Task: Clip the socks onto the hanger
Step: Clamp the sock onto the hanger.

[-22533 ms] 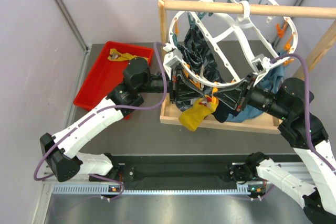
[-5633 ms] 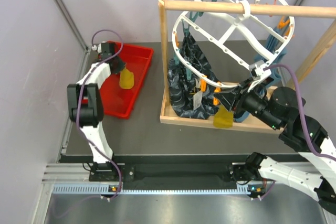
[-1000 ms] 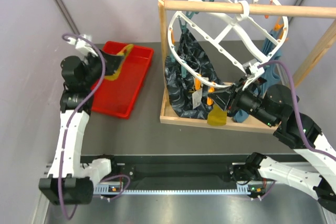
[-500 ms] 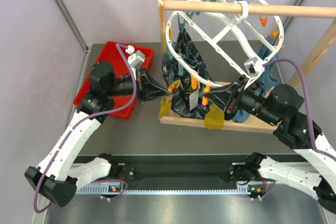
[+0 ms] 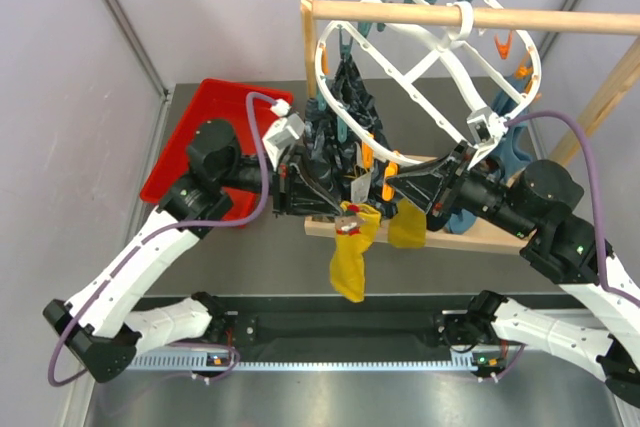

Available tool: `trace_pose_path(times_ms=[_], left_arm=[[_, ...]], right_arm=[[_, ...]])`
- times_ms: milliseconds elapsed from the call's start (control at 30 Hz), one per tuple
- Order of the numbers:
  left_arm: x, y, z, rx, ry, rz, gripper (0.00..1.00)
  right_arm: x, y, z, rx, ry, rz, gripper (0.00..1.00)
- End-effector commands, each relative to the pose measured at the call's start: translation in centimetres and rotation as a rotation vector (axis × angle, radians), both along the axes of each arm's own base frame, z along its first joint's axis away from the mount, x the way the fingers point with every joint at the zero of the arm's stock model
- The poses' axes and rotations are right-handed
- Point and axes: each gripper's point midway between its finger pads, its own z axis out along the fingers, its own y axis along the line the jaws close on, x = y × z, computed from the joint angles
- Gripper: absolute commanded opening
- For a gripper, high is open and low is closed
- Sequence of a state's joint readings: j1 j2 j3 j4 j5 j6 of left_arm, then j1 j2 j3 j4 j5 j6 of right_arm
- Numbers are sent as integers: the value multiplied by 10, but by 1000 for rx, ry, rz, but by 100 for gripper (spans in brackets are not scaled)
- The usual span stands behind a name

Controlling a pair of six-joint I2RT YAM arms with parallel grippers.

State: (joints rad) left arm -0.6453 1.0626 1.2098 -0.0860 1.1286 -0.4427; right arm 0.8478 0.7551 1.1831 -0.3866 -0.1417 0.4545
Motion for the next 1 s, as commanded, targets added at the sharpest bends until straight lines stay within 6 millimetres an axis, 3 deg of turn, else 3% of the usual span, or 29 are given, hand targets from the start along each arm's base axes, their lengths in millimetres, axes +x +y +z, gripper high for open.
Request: trace_pose_path(times_ms=[0,267,467,833,967], left_arm=[[-7,-11,10,-34,-54,-48,0],[-6,-30,8,-26,-59,-55,0],[-6,-29,12,-28,-74,-42,0],[0,-33,-3,18,-43,-34,0],[2,-33,0,13,-50,-27,0]], right_arm=[[-17,16,20,81,-24,126,0],[-18,16,16,75,-16,132,0],[-23,15,17,86,-18,148,0],[-24,11,21,106,-18,139,0],[-25,12,20,102,-17,147,0]])
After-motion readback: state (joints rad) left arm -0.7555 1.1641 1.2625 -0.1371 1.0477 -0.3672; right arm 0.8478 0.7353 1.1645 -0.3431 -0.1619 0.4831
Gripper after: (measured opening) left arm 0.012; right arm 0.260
